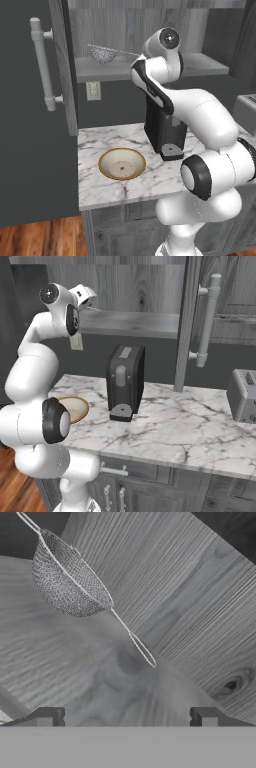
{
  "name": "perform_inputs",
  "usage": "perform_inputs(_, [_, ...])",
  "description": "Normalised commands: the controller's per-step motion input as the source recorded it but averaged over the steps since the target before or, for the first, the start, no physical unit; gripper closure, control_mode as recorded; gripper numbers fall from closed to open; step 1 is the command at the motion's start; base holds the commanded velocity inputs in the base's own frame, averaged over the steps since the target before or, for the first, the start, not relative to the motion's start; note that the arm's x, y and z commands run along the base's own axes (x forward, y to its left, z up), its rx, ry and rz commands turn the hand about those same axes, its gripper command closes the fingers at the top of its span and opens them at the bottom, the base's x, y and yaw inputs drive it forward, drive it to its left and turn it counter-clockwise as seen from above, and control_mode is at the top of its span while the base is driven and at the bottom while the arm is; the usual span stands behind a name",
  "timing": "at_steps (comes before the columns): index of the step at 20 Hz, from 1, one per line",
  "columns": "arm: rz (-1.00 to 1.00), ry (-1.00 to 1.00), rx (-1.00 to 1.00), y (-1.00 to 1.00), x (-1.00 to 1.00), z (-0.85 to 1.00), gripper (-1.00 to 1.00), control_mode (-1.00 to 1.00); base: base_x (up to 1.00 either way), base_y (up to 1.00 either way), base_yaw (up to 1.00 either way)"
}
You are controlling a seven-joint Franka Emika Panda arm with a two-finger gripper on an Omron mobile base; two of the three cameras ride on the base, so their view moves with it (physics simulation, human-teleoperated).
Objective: Open the cabinet and setup a tea strainer by placing it in the bowl upright.
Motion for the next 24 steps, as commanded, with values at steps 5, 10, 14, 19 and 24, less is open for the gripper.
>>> perform_inputs(5, [0.04,0.09,0.0,0.0,0.18,0.0,-1.0,-1.0,0.0,0.0,0.0])
perform_inputs(10, [0.14,0.0,0.0,-0.01,0.08,0.01,-1.0,-1.0,0.0,0.0,0.0])
perform_inputs(14, [0.21,0.0,0.0,-0.08,0.06,0.03,-1.0,-1.0,0.0,0.0,0.0])
perform_inputs(19, [0.23,0.0,0.0,-0.14,0.07,0.0,-1.0,-1.0,0.0,0.0,0.0])
perform_inputs(24, [0.21,0.0,0.0,-0.1,0.04,0.0,-1.0,-1.0,0.0,0.0,0.0])
